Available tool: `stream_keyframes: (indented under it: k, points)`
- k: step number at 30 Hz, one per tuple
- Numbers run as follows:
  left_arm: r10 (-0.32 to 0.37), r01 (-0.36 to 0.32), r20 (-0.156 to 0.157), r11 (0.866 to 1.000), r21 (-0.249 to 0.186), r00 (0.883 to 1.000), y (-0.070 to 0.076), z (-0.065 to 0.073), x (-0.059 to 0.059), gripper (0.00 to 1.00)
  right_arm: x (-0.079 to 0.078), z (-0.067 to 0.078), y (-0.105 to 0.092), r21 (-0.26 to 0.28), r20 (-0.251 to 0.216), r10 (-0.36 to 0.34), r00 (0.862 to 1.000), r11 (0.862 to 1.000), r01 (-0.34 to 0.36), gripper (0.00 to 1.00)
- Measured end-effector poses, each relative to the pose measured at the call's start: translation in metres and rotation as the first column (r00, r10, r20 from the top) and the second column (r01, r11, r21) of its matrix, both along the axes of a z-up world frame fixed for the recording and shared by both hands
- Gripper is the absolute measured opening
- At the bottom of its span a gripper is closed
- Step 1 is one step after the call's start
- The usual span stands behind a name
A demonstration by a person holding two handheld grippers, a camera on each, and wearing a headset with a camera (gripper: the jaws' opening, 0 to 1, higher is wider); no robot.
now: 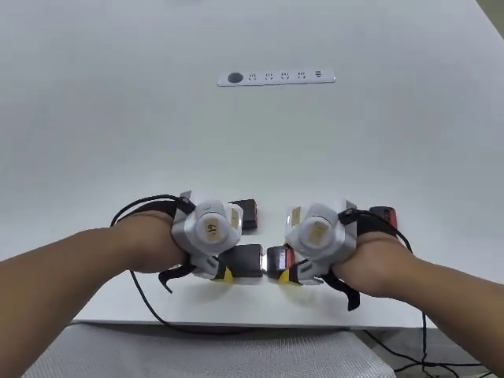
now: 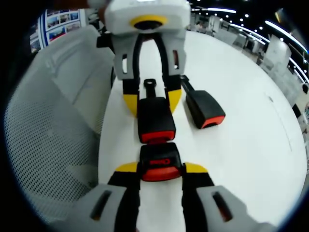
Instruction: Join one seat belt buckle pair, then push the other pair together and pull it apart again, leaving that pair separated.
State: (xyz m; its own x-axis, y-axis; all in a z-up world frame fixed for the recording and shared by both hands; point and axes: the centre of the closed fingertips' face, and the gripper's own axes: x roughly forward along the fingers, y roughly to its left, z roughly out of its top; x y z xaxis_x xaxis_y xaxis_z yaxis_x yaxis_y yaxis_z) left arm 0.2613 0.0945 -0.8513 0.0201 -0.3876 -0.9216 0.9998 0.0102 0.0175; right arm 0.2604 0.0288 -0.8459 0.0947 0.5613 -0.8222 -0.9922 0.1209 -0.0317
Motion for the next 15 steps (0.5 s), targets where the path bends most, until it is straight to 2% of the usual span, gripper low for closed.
stream_keyframes:
  k: [6,10,15]
  points:
    - [0.002,-0.002,0.003,1.000,0.005,1.000,0.0005,-0.0001,0.0000,0.31,0.0001,0.0005,-0.0014,-0.004,0.004,0.000,1.000,1.000,0.000,0.31]
    - [0.012,-0.012,0.008,1.000,-0.011,1.000,0.0024,-0.0003,-0.0003,0.31,-0.0007,0.0007,-0.0021,-0.006,0.006,0.001,1.000,1.000,-0.001,0.31]
    - [0.015,-0.015,-0.005,1.000,-0.012,1.000,0.0027,0.0001,-0.0011,0.31,0.0004,-0.0028,-0.0036,-0.014,0.008,0.018,1.000,1.000,-0.018,0.31]
